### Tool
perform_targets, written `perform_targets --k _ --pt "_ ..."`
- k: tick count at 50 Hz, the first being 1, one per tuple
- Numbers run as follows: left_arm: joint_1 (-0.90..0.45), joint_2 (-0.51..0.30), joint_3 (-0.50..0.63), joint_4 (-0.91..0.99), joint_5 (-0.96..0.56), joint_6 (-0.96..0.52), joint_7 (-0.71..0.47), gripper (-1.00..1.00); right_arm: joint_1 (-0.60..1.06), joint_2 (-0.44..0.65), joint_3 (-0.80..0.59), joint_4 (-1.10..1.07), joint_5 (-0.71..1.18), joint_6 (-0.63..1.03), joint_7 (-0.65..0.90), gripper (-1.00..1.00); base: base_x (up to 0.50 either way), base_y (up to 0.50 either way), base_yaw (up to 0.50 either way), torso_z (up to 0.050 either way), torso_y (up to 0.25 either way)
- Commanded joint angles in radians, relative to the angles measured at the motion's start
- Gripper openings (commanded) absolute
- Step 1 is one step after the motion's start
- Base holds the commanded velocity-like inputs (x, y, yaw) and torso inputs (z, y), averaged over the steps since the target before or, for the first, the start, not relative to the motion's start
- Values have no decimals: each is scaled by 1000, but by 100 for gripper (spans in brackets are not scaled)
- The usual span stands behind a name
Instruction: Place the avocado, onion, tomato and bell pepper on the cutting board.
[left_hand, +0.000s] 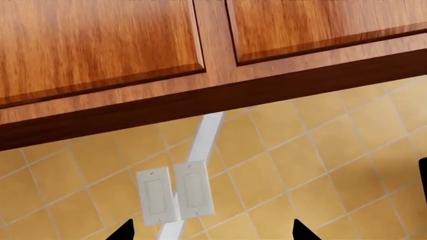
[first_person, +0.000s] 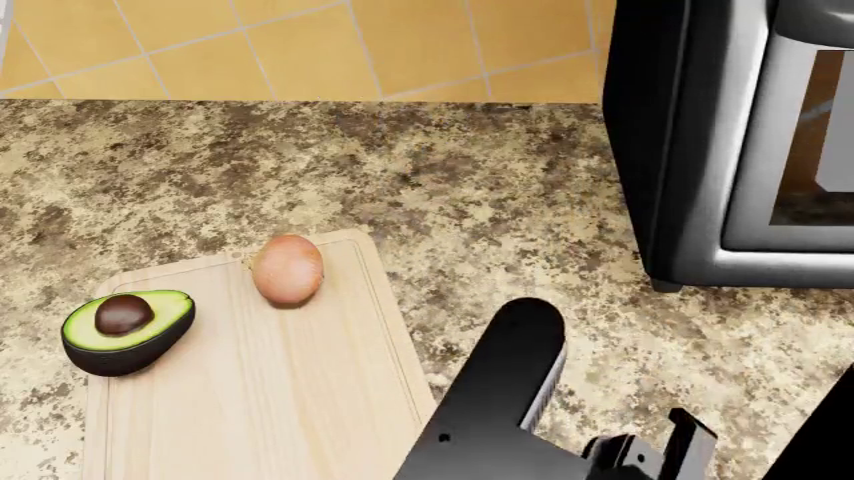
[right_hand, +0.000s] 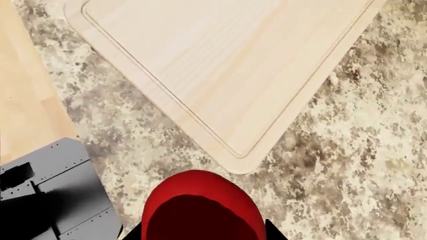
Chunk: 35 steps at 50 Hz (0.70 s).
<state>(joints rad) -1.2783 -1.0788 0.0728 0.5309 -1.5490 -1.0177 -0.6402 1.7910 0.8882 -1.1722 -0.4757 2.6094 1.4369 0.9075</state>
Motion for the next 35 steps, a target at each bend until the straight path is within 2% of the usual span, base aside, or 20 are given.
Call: perform_targets --k 1,11,25,35 --pt "-3 0 4 1 0 1 1 100 46 -58 77 113 -89 79 -36 -100 0 0 0 0 0" --pt "-6 -6 2 -3 -7 0 -3 100 -62 -119 185 208 -314 129 -186 -100 0 0 0 0 0" --pt "-27 3 23 -10 3 -10 0 100 -110 -189 171 232 -712 121 -533 -100 0 0 0 0 0" --pt "-2 -1 18 -5 10 0 2 100 -122 -253 150 255 -916 76 -727 -100 0 0 0 0 1"
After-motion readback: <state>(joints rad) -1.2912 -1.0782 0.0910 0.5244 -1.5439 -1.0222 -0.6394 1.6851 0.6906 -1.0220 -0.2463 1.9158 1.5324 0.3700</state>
